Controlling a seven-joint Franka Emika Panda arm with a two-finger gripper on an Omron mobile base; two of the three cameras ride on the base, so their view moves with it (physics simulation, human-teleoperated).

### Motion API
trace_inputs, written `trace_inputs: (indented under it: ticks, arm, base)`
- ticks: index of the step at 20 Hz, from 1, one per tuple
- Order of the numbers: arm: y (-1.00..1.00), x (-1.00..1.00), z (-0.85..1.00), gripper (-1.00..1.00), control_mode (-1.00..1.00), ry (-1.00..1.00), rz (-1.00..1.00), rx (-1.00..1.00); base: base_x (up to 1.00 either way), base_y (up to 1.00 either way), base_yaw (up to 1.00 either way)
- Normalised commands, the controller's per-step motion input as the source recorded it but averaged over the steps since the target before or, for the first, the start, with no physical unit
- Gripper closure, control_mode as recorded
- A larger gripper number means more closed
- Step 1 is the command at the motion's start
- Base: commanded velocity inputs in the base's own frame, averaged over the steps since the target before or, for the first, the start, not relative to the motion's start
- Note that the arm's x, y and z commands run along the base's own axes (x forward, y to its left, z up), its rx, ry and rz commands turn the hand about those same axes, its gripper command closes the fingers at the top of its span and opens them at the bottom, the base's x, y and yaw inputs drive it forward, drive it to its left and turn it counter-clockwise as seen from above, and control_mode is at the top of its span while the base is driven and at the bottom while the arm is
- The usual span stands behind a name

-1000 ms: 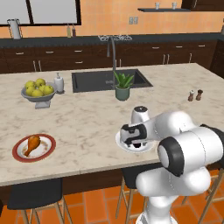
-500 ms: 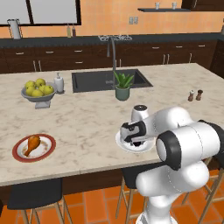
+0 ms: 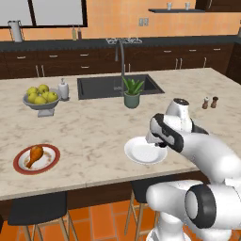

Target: Pick the chicken drumstick and eggplant from their plates and place them in the bowl. Then put the bowl in the fridge.

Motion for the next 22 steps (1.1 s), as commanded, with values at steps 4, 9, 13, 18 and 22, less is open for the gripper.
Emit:
trace_inputs:
  ticks: [4,9,13,18,22]
  arm:
    - [-0.92,-0.21,1.00,1.00,-1.00,0.00,0.00,0.01]
    - [-0.99,0.10,0.32,1.00,-1.00,0.13,-0.10,-0.01]
    - [-0.82,0.54,-0.03,1.00,-1.00,0.20,-0.12,-0.07]
    - [-0.48,0.88,-0.37,1.00,-1.00,0.13,-0.02,-0.12]
    - [-0.22,0.54,-0.70,1.00,-1.00,0.07,0.00,-0.04]
  base:
    - [0.00,0.00,0.00]
    - [0.00,0.00,0.00]
    - [0.00,0.00,0.00]
    - [0.00,0.00,0.00]
    - [0.00,0.00,0.00]
